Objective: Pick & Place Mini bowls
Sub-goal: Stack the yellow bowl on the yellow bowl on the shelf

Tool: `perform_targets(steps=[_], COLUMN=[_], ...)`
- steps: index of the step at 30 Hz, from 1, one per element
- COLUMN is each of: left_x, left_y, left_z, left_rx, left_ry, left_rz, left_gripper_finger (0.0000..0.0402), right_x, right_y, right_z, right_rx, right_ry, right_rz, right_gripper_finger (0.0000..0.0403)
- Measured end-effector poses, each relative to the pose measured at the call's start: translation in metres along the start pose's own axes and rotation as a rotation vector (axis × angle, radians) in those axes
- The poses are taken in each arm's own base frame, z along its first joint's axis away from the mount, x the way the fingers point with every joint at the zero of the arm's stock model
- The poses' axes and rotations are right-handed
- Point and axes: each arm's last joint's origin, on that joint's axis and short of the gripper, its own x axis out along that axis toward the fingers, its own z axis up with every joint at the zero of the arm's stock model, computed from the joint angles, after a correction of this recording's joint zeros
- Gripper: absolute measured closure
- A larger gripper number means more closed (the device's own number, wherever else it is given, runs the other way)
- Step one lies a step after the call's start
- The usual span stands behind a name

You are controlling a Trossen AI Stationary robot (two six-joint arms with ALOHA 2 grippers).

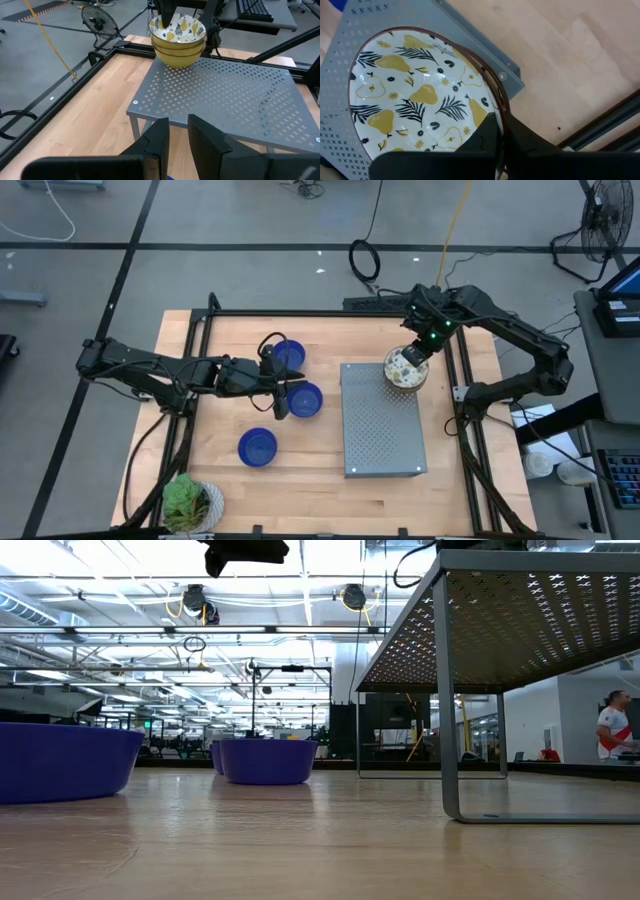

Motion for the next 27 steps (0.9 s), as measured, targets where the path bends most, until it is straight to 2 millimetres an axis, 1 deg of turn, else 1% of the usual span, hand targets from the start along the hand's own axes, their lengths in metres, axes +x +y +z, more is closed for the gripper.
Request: perform_targets(steps=[7,10,15,20,27], left_x=[0.0,0.0,0.0,0.0,0.0], left_y=[0.0,0.0,0.0,0.0,0.0], left_z=[0.0,0.0,0.0,0.0,0.0], left_rx=[-0.002,-0.002,-0.002,-0.001,0.001], left_ry=[0.0,0.0,0.0,0.0,0.0], left_rz=[0.0,0.0,0.0,0.0,0.0], left_gripper_finger=[0.0325,0.0325,0.0325,0.0325,0.0325], right_x=[0.013,0.014,0.015,0.015,0.013], right_y=[-0.003,-0.002,0.0,0.001,0.001], right_z=[-0.001,0.0,0.003,0.003,0.001], right_rx=[0.003,-0.004,-0.008,-0.01,-0.013], right_ry=[0.031,0.017,0.018,0.022,0.006], right_rz=[0.002,0.017,0.092,0.102,0.108], right_gripper_finger=[0.0402,0.04,0.0396,0.0377,0.0337])
